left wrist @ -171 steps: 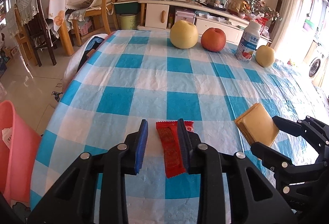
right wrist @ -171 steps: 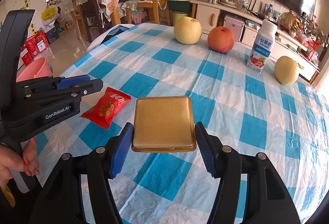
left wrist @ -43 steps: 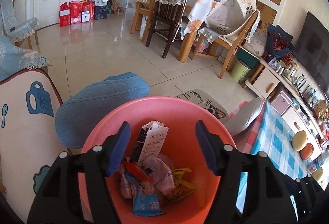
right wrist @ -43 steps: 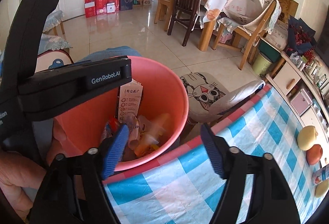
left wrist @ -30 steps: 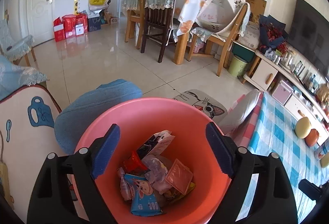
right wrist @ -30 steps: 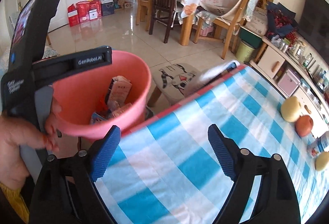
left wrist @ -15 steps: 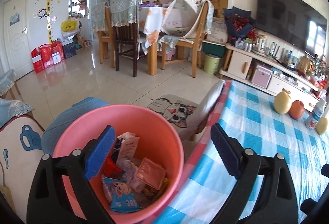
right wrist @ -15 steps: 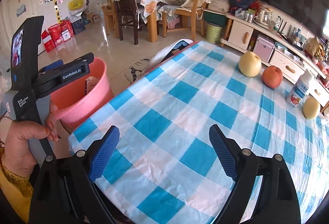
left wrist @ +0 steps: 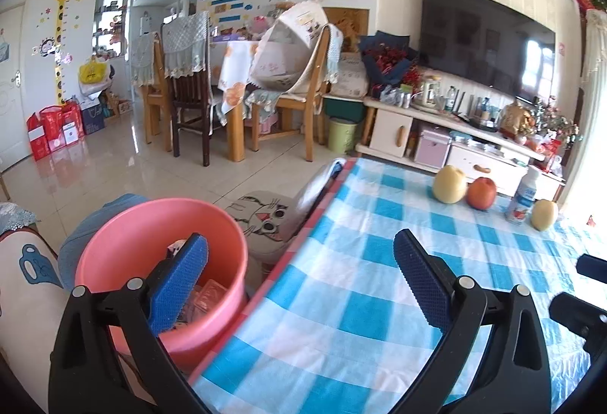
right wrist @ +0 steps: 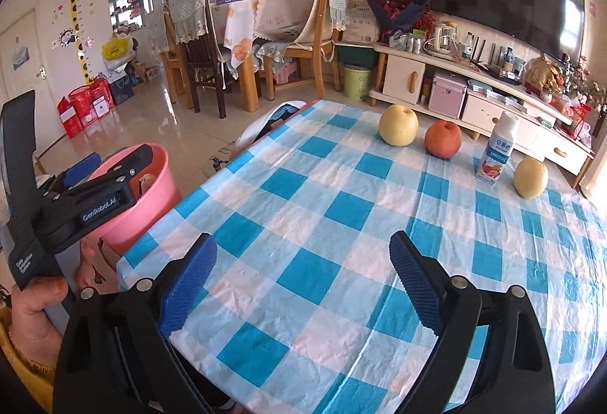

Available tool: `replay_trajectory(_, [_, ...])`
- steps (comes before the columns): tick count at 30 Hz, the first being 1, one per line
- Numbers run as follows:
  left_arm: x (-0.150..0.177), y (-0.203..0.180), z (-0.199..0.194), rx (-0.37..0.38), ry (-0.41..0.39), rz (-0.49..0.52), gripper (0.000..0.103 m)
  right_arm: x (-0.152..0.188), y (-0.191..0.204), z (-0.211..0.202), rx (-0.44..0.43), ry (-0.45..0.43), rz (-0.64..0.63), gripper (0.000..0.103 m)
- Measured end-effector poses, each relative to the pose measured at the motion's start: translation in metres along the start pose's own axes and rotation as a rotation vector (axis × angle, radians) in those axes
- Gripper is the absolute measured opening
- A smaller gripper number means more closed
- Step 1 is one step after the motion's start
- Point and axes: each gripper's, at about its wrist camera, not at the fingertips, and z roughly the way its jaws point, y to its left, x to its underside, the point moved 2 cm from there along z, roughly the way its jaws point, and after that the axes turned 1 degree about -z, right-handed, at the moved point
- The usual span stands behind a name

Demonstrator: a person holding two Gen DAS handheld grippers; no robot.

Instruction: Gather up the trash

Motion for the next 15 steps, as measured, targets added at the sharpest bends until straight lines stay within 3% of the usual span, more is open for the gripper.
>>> replay_trajectory(15, [-0.006,-0.070,-0.057,0.097,-0.084,0.029,0.099,0.011,-0.047,-0.048,0.059,-0.109,0.061,0.092])
